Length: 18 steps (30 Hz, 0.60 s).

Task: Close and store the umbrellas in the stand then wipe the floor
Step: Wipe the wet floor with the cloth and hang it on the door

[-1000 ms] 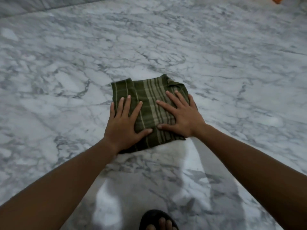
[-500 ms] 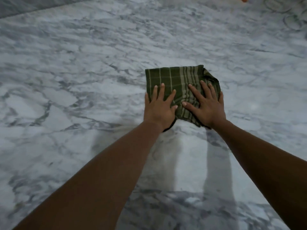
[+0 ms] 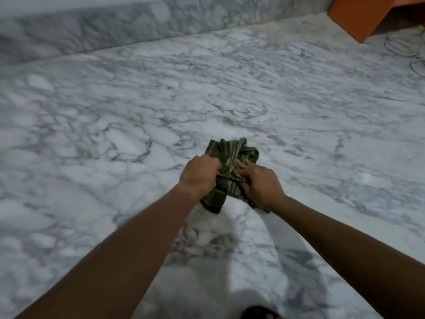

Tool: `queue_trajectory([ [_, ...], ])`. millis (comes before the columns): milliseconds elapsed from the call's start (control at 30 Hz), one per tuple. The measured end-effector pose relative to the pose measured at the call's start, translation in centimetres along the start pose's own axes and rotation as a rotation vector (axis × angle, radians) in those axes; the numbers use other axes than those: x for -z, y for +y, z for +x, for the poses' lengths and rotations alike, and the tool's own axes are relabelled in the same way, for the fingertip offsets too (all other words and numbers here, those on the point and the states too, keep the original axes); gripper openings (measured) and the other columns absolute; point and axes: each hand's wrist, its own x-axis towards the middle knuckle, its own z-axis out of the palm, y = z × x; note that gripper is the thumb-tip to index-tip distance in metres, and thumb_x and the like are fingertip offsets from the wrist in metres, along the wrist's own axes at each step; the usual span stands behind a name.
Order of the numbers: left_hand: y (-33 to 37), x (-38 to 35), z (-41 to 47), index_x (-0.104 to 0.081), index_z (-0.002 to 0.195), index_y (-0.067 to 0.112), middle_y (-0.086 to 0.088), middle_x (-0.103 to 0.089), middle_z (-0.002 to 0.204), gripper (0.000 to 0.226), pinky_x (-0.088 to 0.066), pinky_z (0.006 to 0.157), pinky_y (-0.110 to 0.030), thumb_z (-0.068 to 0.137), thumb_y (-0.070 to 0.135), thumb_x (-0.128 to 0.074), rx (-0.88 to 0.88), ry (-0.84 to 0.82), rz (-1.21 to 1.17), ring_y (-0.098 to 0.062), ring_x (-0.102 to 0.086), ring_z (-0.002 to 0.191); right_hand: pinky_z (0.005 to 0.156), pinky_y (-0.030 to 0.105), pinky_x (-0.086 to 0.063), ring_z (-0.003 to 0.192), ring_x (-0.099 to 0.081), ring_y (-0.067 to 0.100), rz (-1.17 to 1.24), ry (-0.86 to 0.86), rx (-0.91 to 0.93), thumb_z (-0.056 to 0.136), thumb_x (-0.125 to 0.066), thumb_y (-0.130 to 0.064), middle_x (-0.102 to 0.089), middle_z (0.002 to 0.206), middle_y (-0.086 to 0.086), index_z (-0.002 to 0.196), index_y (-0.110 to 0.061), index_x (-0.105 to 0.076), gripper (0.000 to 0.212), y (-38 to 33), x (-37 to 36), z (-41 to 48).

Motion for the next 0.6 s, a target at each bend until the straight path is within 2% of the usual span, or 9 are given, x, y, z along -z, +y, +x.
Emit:
queue_trajectory([
  [33,-2.5,1.3,-1.8,-0.058,0.077,0.013,-0.013,-0.066,0.088,0.013,-0.037,0.062,-0.032,0.080,0.002,-0.053,0.007,-0.010,-0.021,-0.032,-0.062,0.082,0.069,0.035,-0.052,0.101,-0.069,0.033,-0.013,-0.064,0.033,0.089,-0.060,-0.029,-0.075,0.109,0.008,0.098,-0.020,-0.075,0.020,-2.8,0.8,1.4],
  [67,-5.0,2.9,-3.5,-0.053,0.074,0.013,-0.013,-0.065,0.085,0.013,-0.036,0.061,-0.031,0.079,0.001,-0.054,0.014,-0.025,-0.047,-0.031,-0.061,0.080,0.061,0.034,-0.047,0.082,-0.068,0.033,-0.007,-0.130,0.057,0.087,-0.059,-0.025,-0.072,0.084,0.005,0.085,-0.018,-0.071,0.014,-5.6,1.9,2.8],
  [133,-10.0,6.4,-7.1,-0.049,0.071,0.014,-0.007,-0.062,0.079,0.015,-0.036,0.057,-0.031,0.075,0.003,-0.057,0.084,-0.025,-0.106,-0.027,-0.059,0.073,0.059,0.035,-0.046,0.067,-0.061,0.028,0.029,-0.243,0.117,0.083,-0.060,-0.019,-0.060,0.065,0.000,0.073,-0.018,-0.060,0.011,-11.4,4.3,5.5],
  [200,-14.4,11.0,-10.8,-0.046,0.070,0.020,0.001,-0.058,0.074,0.021,-0.038,0.054,-0.033,0.072,0.007,-0.063,0.204,0.000,-0.165,-0.023,-0.056,0.068,0.063,0.038,-0.052,0.067,-0.063,0.023,0.058,-0.308,0.183,0.082,-0.059,-0.015,-0.066,0.068,0.001,0.077,-0.017,-0.065,0.008,-17.1,7.1,7.7],
  [333,-19.9,21.7,-19.6,-0.044,0.073,0.026,0.002,-0.056,0.079,0.027,-0.038,0.057,-0.032,0.076,0.010,-0.065,0.409,-0.009,-0.410,-0.022,-0.055,0.074,0.063,0.030,-0.054,0.064,-0.066,0.010,0.173,-0.379,0.265,0.084,-0.062,-0.012,-0.072,0.072,-0.003,0.085,-0.020,-0.073,0.014,-29.2,15.1,10.0],
  [400,-21.0,28.0,-24.6,-0.053,0.086,0.027,0.003,-0.061,0.088,0.022,-0.043,0.063,-0.030,0.076,0.015,-0.069,0.473,-0.014,-0.528,-0.021,-0.059,0.082,0.058,0.030,-0.050,0.060,-0.065,0.007,0.225,-0.400,0.310,0.084,-0.063,-0.013,-0.071,0.070,-0.002,0.081,-0.020,-0.072,0.012,-35.8,20.1,10.0],
  [467,-21.5,34.7,-29.7,-0.065,0.098,0.027,0.004,-0.068,0.097,0.031,-0.051,0.072,-0.031,0.070,0.027,-0.077,0.559,-0.052,-0.626,-0.017,-0.064,0.089,0.051,0.034,-0.049,0.052,-0.062,0.011,0.258,-0.450,0.355,0.081,-0.064,-0.013,-0.069,0.065,-0.002,0.079,-0.025,-0.069,0.013,-42.4,25.7,9.2],
  [533,-21.6,42.1,-35.2,-0.076,0.098,0.020,-0.001,-0.074,0.096,0.041,-0.058,0.078,-0.035,0.064,0.043,-0.080,0.681,-0.064,-0.743,-0.020,-0.070,0.089,0.046,0.041,-0.051,0.050,-0.062,0.021,0.305,-0.512,0.402,0.081,-0.068,-0.014,-0.069,0.065,0.000,0.080,-0.028,-0.068,0.014,-48.9,31.7,7.8],
  [600,-21.1,49.6,-41.3,-0.078,0.090,0.011,-0.007,-0.076,0.089,0.052,-0.058,0.081,-0.038,0.061,0.054,-0.081,0.775,-0.023,-0.820,-0.025,-0.073,0.085,0.045,0.031,-0.048,0.047,-0.056,0.018,0.349,-0.547,0.456,0.083,-0.068,-0.007,-0.067,0.067,-0.001,0.082,-0.027,-0.068,0.019,-55.4,38.4,6.1],
])
